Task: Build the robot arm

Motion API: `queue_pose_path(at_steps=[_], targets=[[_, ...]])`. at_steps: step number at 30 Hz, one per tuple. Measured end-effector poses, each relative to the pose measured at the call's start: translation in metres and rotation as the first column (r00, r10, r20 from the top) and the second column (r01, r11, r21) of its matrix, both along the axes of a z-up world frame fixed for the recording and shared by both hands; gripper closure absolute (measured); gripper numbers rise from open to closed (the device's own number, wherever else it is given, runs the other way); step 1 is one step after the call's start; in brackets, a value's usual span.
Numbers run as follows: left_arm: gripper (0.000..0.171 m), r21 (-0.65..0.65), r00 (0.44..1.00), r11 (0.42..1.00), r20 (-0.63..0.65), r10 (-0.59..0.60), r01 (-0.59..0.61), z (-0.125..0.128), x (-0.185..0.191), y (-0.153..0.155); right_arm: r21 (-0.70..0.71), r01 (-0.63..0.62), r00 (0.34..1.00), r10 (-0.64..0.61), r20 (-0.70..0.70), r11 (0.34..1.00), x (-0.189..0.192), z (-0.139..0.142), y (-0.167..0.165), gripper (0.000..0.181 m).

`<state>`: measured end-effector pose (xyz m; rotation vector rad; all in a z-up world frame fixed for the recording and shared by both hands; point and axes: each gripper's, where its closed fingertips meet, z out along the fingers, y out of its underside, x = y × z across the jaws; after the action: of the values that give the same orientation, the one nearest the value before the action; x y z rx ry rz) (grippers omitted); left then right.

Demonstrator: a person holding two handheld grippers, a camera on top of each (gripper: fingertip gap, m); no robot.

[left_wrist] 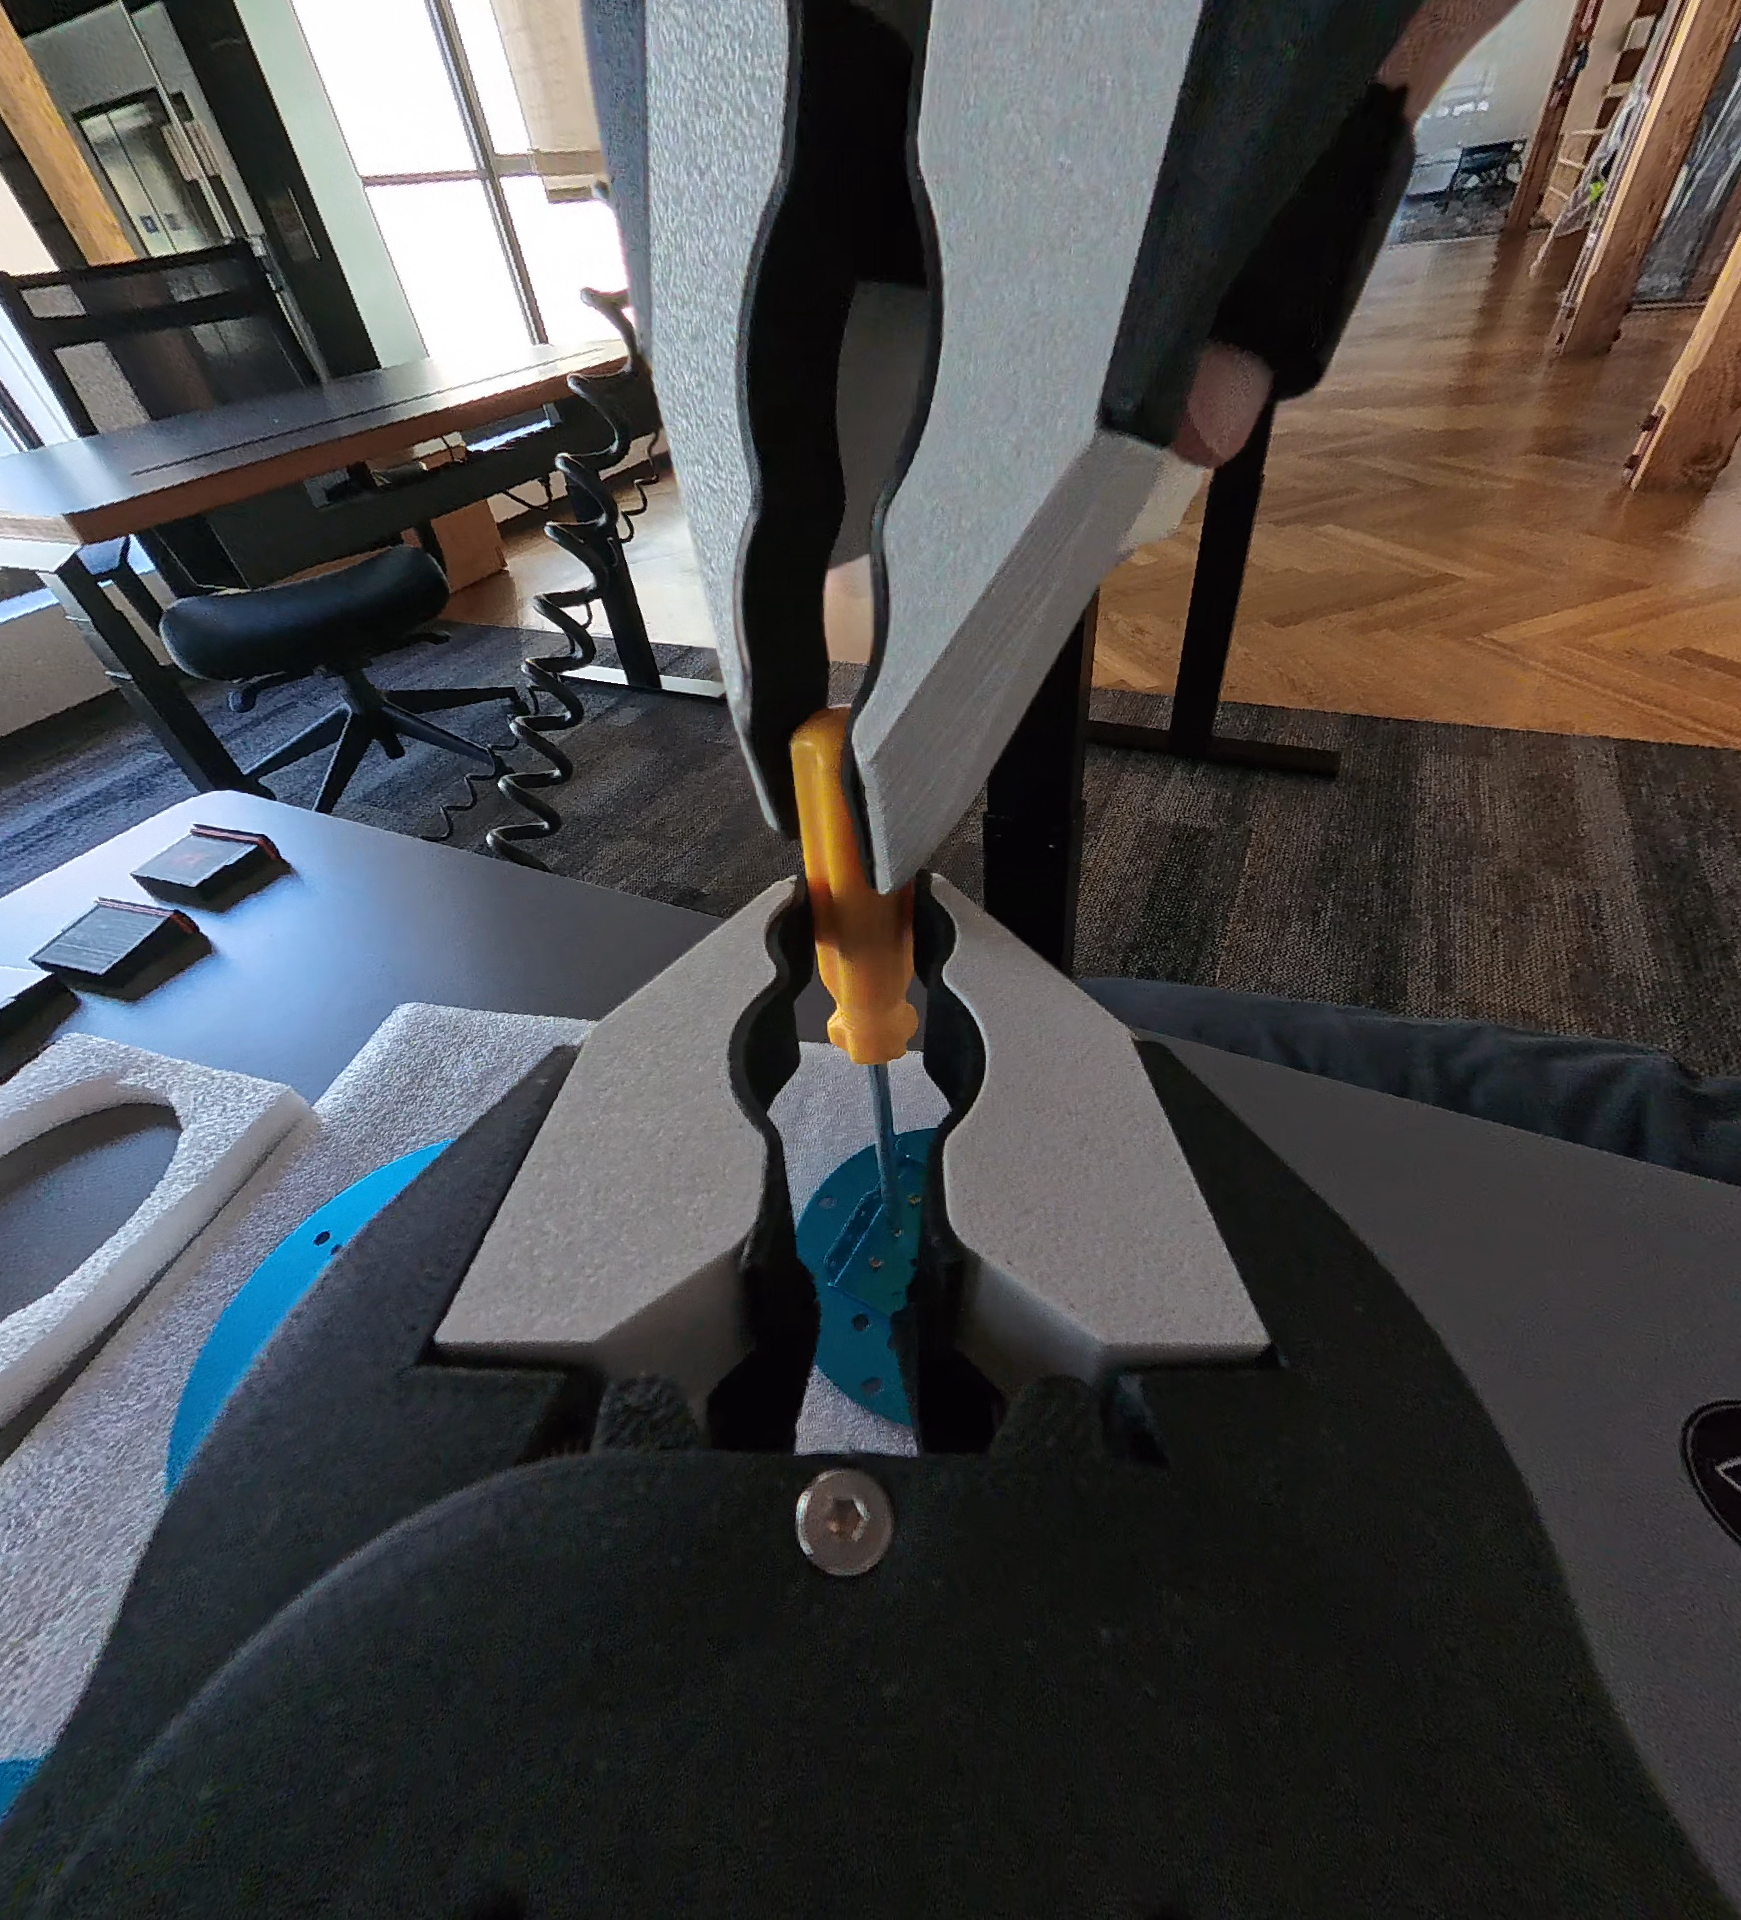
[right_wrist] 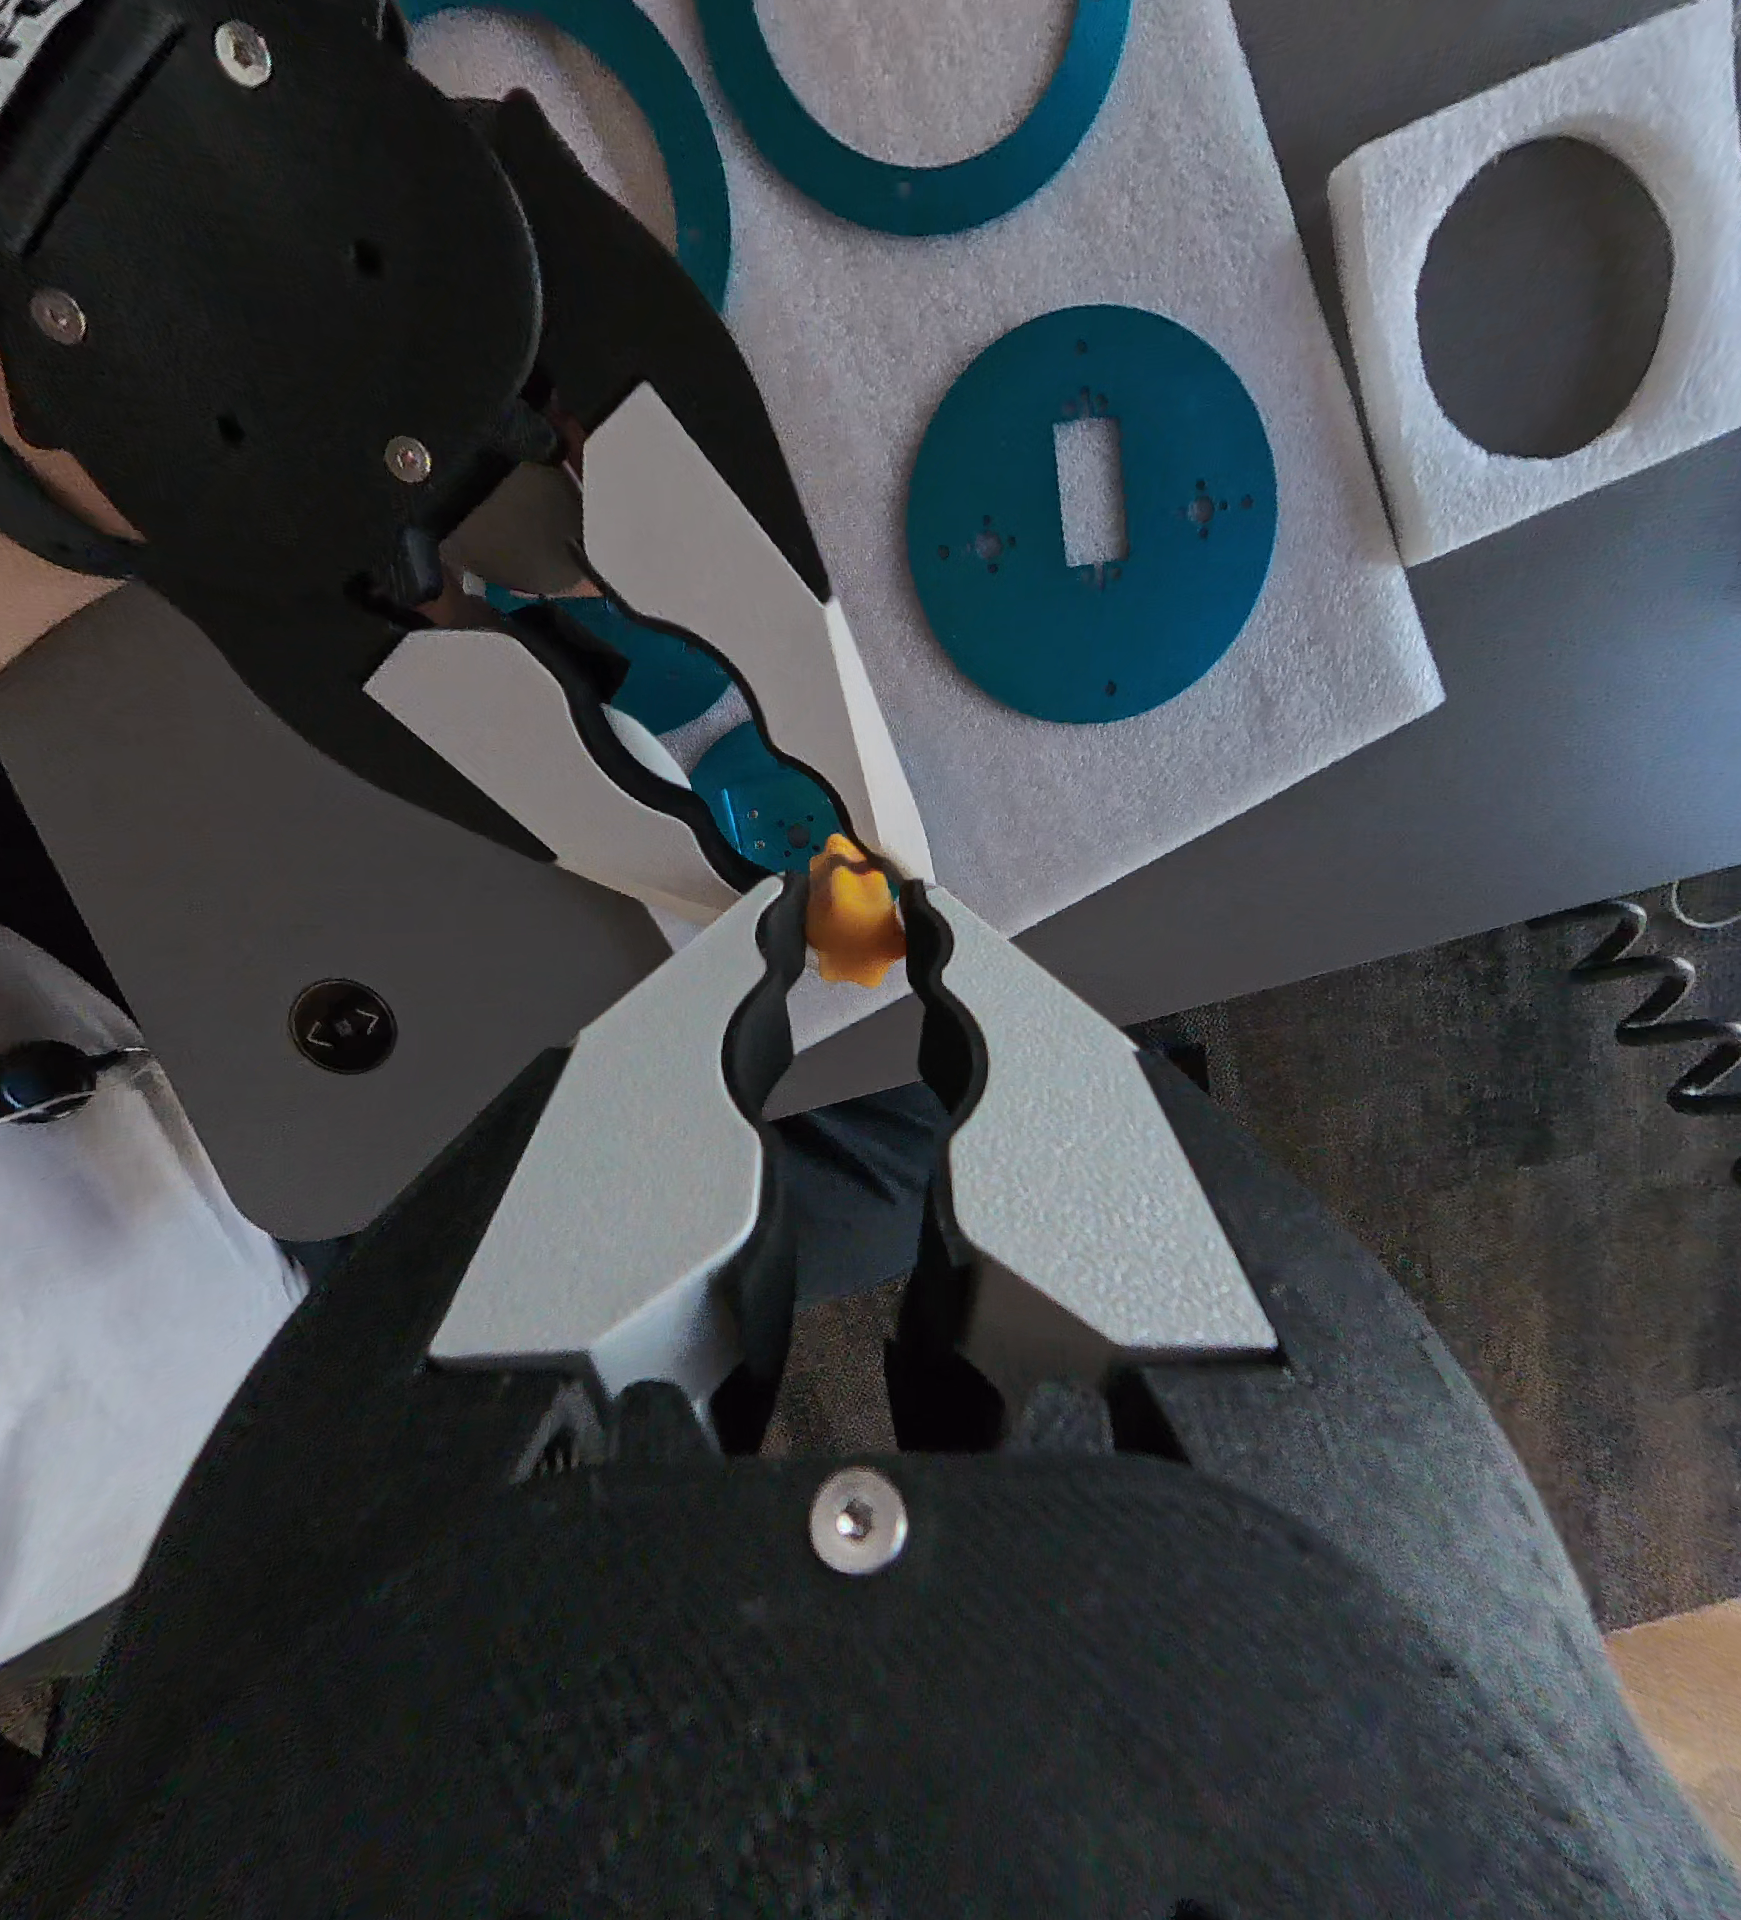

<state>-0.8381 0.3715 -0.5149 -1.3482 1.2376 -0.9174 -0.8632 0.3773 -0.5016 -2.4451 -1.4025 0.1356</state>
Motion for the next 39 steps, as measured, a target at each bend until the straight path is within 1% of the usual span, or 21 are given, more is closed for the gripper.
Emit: queue_pose_path(at_steps=[1, 2, 6, 7, 10, 12, 15, 18, 19, 20, 21, 23, 25, 26, 28, 31, 33, 35, 36, 37, 39], targets=[[0.155, 0.002, 1.000, 1.000, 0.002, 0.000, 0.000, 0.000, 0.000, 0.000, 0.005, -0.006, 1.000, 0.006, 0.000, 1.000, 0.000, 0.000, 0.000, 0.162], [0.155, 0.007, 1.000, 1.000, 0.003, 0.002, -0.002, 0.000, 0.000, 0.001, 0.020, -0.047, 0.999, 0.047, 0.008, 0.999, -0.001, 0.001, 0.001, 0.162], [0.155, 0.010, 1.000, 1.000, 0.009, -0.003, 0.003, 0.000, 0.000, -0.001, 0.073, -0.281, 0.960, 0.278, 0.041, 0.957, -0.006, 0.003, -0.002, 0.164], [0.155, 0.009, 1.000, 1.000, 0.010, -0.004, 0.004, 0.000, 0.000, -0.001, 0.074, -0.312, 0.950, 0.309, 0.044, 0.947, -0.006, 0.003, -0.002, 0.164], [0.155, 0.006, 1.000, 1.000, 0.010, -0.007, 0.007, 0.000, -0.001, 0.000, 0.054, -0.325, 0.945, 0.324, 0.039, 0.944, -0.007, 0.001, -0.003, 0.164], [0.155, 0.000, 1.000, 1.000, 0.013, -0.014, 0.014, 0.000, -0.001, -0.001, 0.043, -0.292, 0.956, 0.290, 0.053, 0.955, -0.006, 0.001, -0.002, 0.163], [0.155, -0.003, 1.000, 1.000, 0.012, -0.014, 0.014, 0.000, -0.001, -0.002, 0.025, -0.174, 0.982, 0.172, 0.072, 0.984, -0.004, 0.000, -0.002, 0.164], [0.155, 0.002, 1.000, 1.000, 0.007, -0.008, 0.008, -0.001, -0.001, -0.001, 0.008, 0.034, 0.998, -0.035, 0.045, 0.999, -0.001, 0.000, 0.001, 0.163], [0.155, 0.002, 1.000, 1.000, 0.008, -0.009, 0.009, -0.001, -0.001, -0.001, 0.000, 0.057, 0.998, -0.057, 0.034, 0.998, -0.001, 0.000, 0.001, 0.164], [0.155, 0.004, 1.000, 1.000, 0.008, -0.009, 0.009, -0.001, -0.001, -0.001, -0.001, 0.044, 0.999, -0.044, 0.029, 0.999, -0.001, 0.000, 0.001, 0.164], [0.155, 0.004, 1.000, 1.000, 0.010, -0.009, 0.009, -0.001, -0.001, -0.001, 0.004, -0.003, 1.000, 0.003, 0.031, 1.000, -0.002, 0.001, 0.002, 0.164], [0.155, 0.001, 1.000, 1.000, 0.010, -0.018, 0.018, -0.001, -0.001, -0.002, 0.033, -0.160, 0.986, 0.159, 0.039, 0.987, -0.005, 0.002, 0.000, 0.164], [0.155, 0.004, 1.000, 1.000, 0.010, -0.018, 0.018, -0.001, -0.002, -0.002, 0.061, -0.312, 0.949, 0.308, 0.069, 0.948, -0.005, 0.005, -0.003, 0.163], [0.155, 0.004, 1.000, 1.000, 0.009, -0.020, 0.020, -0.001, -0.002, -0.002, 0.081, -0.354, 0.934, 0.349, 0.079, 0.932, -0.004, 0.006, -0.002, 0.158], [0.155, 0.002, 1.000, 1.000, 0.009, -0.022, 0.022, -0.001, -0.002, -0.002, 0.036, -0.373, 0.927, 0.370, 0.067, 0.927, -0.003, 0.002, -0.007, 0.159], [0.155, -0.004, 1.000, 1.000, 0.010, -0.025, 0.025, -0.001, -0.003, -0.002, 0.000, -0.305, 0.950, 0.304, 0.075, 0.952, -0.002, 0.000, -0.004, 0.162], [0.155, 0.000, 1.000, 1.000, 0.008, -0.024, 0.024, -0.001, -0.003, -0.003, -0.015, -0.229, 0.970, 0.230, 0.080, 0.973, -0.001, -0.001, -0.005, 0.163], [0.156, 0.005, 1.000, 1.000, 0.002, -0.020, 0.020, -0.002, -0.002, -0.003, -0.024, -0.083, 0.993, 0.084, 0.078, 0.996, 0.002, -0.001, -0.005, 0.162], [0.156, 0.010, 1.000, 1.000, -0.002, -0.014, 0.014, -0.002, -0.002, -0.002, -0.041, 0.050, 0.998, -0.048, 0.050, 0.998, 0.002, -0.002, -0.004, 0.162], [0.156, 0.011, 1.000, 1.000, -0.005, -0.017, 0.017, -0.003, -0.002, -0.002, -0.060, 0.128, 0.992, -0.126, 0.032, 0.990, 0.003, -0.002, -0.004, 0.162], [0.156, 0.013, 1.000, 1.000, -0.006, -0.017, 0.017, -0.002, -0.002, -0.002, -0.054, 0.121, 0.992, -0.119, 0.038, 0.991, 0.003, -0.003, -0.004, 0.162]])
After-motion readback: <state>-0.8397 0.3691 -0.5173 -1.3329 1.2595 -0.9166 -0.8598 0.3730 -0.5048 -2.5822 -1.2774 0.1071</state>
